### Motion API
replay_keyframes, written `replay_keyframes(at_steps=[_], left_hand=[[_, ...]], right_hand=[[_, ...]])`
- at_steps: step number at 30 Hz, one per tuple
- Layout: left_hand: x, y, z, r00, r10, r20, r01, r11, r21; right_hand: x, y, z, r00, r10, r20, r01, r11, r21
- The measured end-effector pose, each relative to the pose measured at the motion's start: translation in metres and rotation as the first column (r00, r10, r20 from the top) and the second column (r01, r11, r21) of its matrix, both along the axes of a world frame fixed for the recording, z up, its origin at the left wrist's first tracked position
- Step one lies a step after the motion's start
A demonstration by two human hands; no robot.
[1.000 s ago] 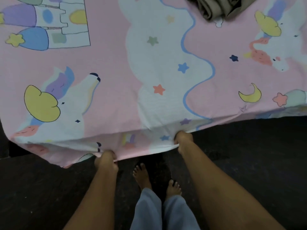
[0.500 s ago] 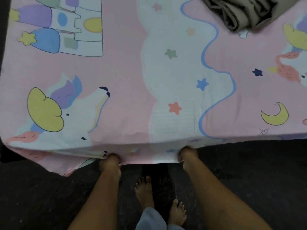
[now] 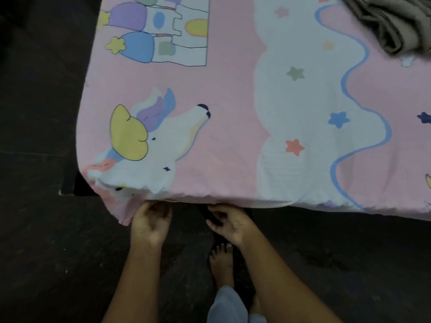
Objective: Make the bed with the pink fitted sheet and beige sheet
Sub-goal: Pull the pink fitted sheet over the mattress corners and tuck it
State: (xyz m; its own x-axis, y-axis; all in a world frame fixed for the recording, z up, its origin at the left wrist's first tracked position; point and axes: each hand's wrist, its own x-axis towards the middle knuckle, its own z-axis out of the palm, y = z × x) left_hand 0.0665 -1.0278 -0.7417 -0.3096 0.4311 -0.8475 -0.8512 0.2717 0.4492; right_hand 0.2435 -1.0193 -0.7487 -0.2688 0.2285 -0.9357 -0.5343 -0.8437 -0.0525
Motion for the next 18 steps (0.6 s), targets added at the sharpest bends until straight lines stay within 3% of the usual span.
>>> replay_keyframes(at_steps=[2,4,7,10,13,18], left_hand=[[-0.018,0.003,-0.003,0.998,0.039,-0.041,-0.040,0.998,-0.043],[-0.034,0.007,-0.008,0.995,-0.008,-0.097,-0.010,0.984,-0.181],[-0.041,0.009,-0.015,0.956,-0.118,-0.270,-0.010,0.903,-0.430],[-0.032,0.016,-0.024,0.894,-0.238,-0.380,-0.007,0.840,-0.542],[-0.033,0.040,-0.043,0.926,-0.200,-0.320,0.015,0.867,-0.498],[-0.039,0.055,-0.093,0.915,-0.308,-0.259,0.204,0.910,-0.360]], right_hand=[[-0.021,0.004,0.002,1.000,0.027,-0.003,-0.027,1.000,-0.004],[-0.043,0.007,-0.001,0.994,0.095,0.055,-0.094,0.995,-0.014],[-0.065,0.006,-0.010,0.951,0.209,0.226,-0.200,0.978,-0.066],[-0.076,0.003,-0.025,0.881,0.278,0.382,-0.259,0.961,-0.103],[-0.081,0.012,-0.046,0.820,0.279,0.500,-0.283,0.957,-0.071],[-0.086,0.028,-0.083,0.792,0.250,0.557,-0.272,0.961,-0.045]])
